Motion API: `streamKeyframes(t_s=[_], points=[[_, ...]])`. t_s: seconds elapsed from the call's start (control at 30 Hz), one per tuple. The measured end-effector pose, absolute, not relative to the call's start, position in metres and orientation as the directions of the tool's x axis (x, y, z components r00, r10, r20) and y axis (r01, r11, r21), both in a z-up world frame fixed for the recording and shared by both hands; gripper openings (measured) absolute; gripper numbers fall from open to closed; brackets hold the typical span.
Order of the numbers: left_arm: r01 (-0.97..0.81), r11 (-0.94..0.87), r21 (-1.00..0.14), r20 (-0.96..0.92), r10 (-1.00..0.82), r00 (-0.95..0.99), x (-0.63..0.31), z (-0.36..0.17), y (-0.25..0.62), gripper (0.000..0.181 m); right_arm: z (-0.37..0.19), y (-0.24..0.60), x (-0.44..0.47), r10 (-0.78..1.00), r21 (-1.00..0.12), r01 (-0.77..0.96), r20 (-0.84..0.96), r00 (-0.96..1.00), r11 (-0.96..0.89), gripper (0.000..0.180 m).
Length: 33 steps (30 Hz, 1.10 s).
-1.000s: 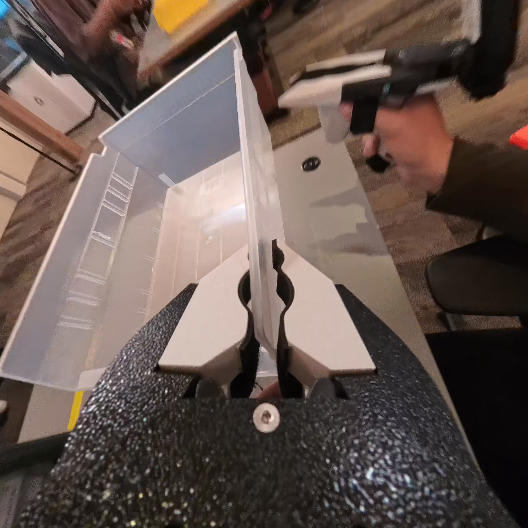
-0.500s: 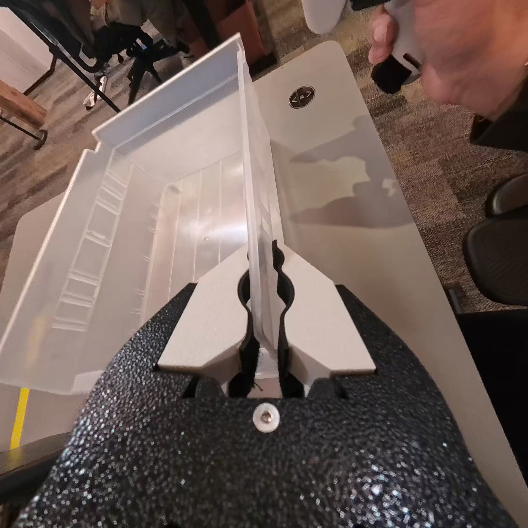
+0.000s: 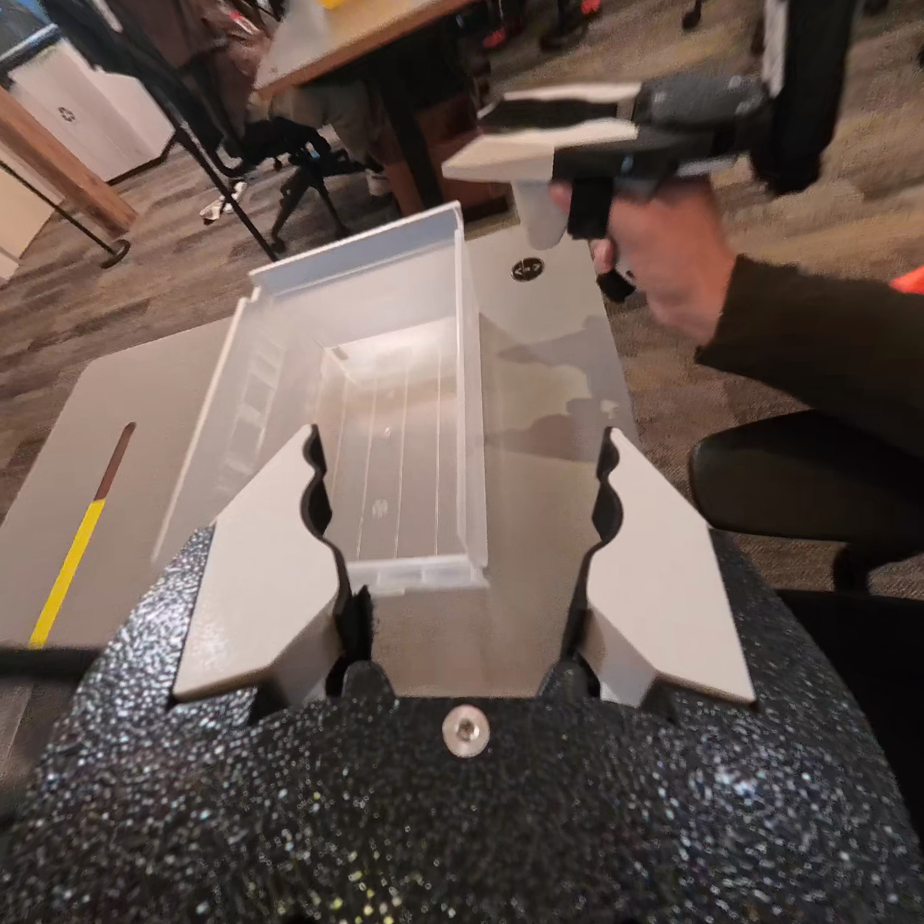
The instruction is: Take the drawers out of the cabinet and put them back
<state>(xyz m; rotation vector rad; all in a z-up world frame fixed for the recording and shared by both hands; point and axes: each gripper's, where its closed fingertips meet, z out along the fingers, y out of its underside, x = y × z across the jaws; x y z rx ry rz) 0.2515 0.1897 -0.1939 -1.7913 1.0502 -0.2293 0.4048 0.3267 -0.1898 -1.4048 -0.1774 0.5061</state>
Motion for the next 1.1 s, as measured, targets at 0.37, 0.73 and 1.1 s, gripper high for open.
streamKeyframes(t_s=[0.37,0.73,1.1], points=[[-0.143,-0.404,-0.903,-0.199,0.1,0.975,-0.033,-0.18,0.008,0.126,-0.189,0.268,0.274,0.532,-0.996,0.04,0.074,0.843,0.075,0.136],[0.161,-0.297,-0.941,-0.037,0.565,0.825,-0.119,-0.243,-0.097,0.152,-0.235,0.256,0.227,0.448,-0.975,0.209,0.153,0.881,-0.077,0.148],[0.26,-0.274,-0.926,0.071,0.551,0.832,-0.163,-0.256,-0.076,0.104,-0.251,0.26,0.257,0.456,-0.968,0.171,0.07,0.887,-0.184,0.12]])
